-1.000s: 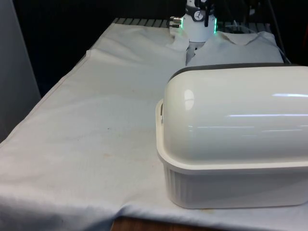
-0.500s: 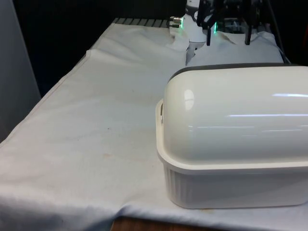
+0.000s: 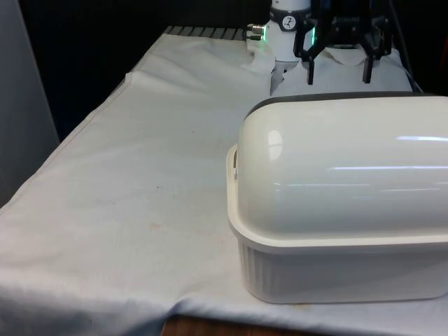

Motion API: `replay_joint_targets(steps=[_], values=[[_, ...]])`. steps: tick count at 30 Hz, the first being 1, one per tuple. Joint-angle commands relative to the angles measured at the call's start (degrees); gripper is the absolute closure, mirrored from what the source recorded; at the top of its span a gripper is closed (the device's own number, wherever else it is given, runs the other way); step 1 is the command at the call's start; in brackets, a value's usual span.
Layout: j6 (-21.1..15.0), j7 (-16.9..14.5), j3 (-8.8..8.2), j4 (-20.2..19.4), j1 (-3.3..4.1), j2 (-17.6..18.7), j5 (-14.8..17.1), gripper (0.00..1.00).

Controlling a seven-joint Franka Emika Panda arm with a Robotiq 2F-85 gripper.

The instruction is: Open the lid, then close it.

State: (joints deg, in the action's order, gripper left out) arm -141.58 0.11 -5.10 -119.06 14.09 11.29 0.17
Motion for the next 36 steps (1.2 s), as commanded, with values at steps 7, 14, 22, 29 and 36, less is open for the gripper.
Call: replay_joint_targets(steps=[7, 14, 22, 29, 36], values=[[-5.2, 0.7, 0.17, -1.3, 0.29, 1.1, -0.5, 0.00], [-9.2, 0.5, 0.29, -2.5, 0.29, 2.2, -0.5, 0.00], [-12.5, 0.0, 0.46, -3.4, 0.11, 3.3, 0.0, 0.09], [-15.1, 0.3, 0.23, -3.9, 0.29, 4.1, -0.3, 0.45], [-15.6, 0.3, 0.23, -4.2, 0.29, 4.2, -0.3, 0.81]])
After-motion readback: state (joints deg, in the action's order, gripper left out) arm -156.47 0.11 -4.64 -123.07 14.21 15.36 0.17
